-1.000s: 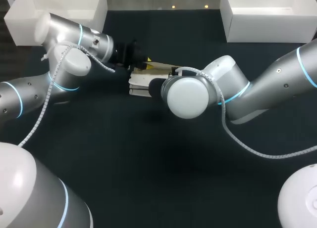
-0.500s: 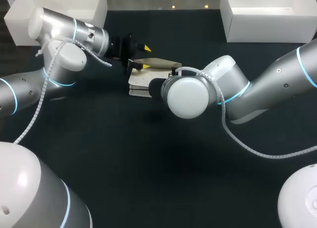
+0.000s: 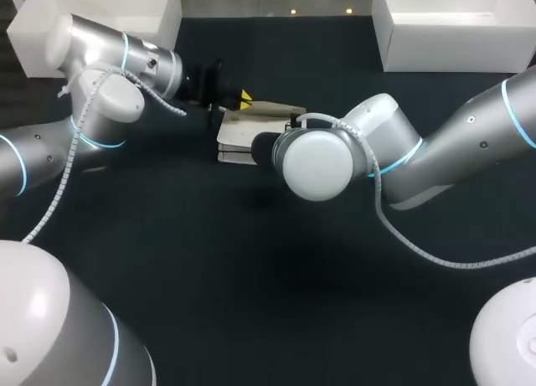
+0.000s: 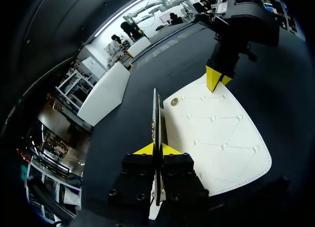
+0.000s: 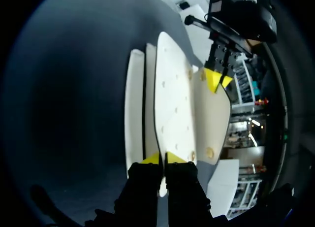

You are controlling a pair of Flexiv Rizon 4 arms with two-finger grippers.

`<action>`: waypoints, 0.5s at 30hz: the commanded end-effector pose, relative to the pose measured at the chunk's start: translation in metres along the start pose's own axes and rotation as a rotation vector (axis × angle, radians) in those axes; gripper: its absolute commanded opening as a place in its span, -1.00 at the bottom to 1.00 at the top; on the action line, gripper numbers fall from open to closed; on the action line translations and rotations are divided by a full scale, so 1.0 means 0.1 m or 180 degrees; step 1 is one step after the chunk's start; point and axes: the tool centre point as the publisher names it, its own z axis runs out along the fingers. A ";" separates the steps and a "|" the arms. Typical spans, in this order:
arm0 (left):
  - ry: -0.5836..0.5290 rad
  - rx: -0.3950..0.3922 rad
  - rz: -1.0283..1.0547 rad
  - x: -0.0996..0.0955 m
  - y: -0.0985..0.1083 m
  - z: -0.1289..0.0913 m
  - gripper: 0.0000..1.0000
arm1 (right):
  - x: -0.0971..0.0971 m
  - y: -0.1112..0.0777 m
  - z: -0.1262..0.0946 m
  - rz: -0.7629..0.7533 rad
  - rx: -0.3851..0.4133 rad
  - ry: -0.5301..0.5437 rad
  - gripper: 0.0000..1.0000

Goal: Pick up the bag, open it, inspect its contents, close it, and place it on the opposite side

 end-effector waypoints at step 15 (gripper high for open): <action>-0.0223 0.0035 0.0230 0.51 0.05 0.02 -1.00 | 0.02 -0.01 0.02 0.0001 -0.0009 -0.0009 -1.00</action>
